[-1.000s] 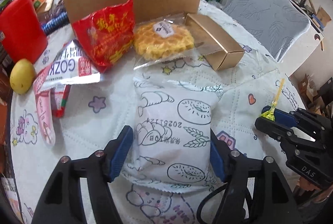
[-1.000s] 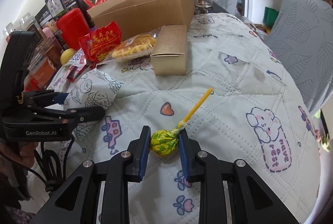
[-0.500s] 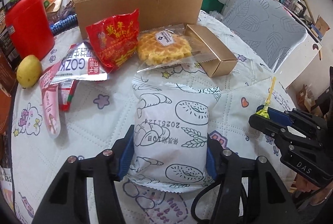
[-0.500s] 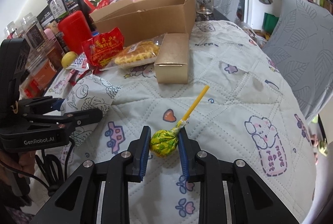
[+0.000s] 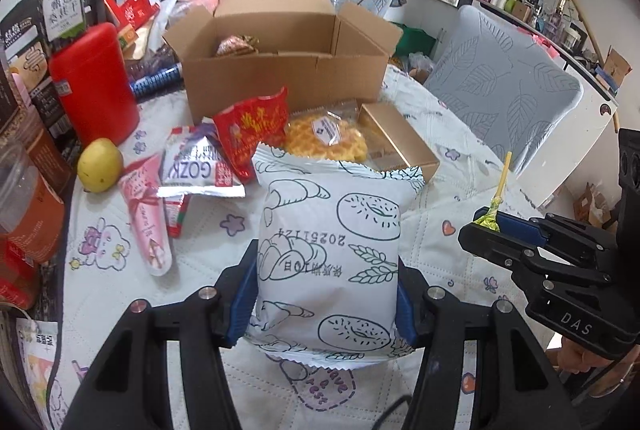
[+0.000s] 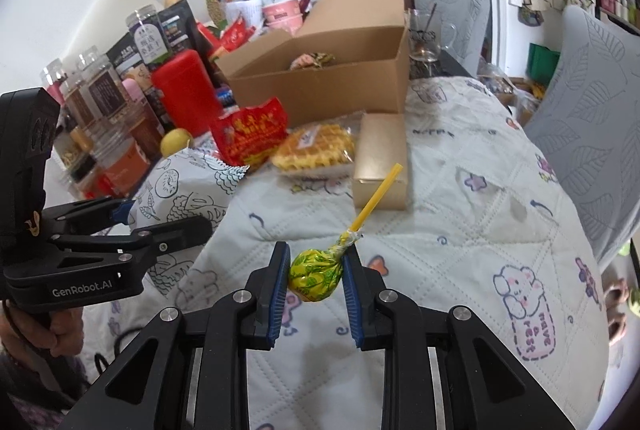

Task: Organize snacks
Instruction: 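Carry the bread bag and lollipop up over the cardboard box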

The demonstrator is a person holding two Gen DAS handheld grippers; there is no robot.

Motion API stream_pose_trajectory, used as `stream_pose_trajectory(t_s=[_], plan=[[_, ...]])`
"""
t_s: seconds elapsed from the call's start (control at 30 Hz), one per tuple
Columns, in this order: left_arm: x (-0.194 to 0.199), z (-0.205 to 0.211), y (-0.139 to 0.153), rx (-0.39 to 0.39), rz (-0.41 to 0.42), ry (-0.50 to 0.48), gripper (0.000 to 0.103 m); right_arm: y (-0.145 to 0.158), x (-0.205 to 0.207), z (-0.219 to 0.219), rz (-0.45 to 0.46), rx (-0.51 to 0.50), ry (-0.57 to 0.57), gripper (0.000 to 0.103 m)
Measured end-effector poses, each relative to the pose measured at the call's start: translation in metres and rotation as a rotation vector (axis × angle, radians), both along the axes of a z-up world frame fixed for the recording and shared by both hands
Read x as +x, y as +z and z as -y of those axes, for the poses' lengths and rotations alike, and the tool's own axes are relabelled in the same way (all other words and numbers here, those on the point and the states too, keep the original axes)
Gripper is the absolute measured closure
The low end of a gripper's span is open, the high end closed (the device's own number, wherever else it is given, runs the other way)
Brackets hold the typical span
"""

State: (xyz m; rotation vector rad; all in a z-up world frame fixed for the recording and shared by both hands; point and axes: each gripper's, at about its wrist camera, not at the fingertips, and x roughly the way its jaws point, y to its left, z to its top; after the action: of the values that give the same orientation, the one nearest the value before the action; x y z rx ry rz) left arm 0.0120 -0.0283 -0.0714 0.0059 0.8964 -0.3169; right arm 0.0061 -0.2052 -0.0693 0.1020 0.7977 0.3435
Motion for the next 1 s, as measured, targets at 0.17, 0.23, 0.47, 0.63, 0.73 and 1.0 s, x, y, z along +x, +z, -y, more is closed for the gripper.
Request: stream_pose_trajectory(t_s=[0.17,0.23,0.47,0.63,0.73,1.0], plan=[[-0.003,-0.002,0.018,-0.007,0.052,0.008,0.047,0.019,0.001,-0.005,0.050,-0.015,0.022,0.077],[-0.003,-0.002,0.025,-0.011,0.073,0.011,0.047,0.027,0.003,-0.007,0.075,-0.018,0.030,0.077],[0.003,-0.005,0.052,-0.022,0.141,0.027,0.047,0.054,0.010,-0.012,0.133,-0.018,0.061,0.077],[0.007,-0.006,0.073,-0.023,0.196,0.035,0.047,0.074,0.017,-0.016,0.183,-0.033,0.073,0.077],[0.012,-0.007,0.084,-0.026,0.223,0.044,0.047,0.085,0.022,-0.017,0.212,-0.030,0.083,0.077],[0.034,-0.009,0.105,-0.029,0.277,0.058,0.047,0.107,0.043,-0.018,0.276,-0.039,0.087,0.077]])
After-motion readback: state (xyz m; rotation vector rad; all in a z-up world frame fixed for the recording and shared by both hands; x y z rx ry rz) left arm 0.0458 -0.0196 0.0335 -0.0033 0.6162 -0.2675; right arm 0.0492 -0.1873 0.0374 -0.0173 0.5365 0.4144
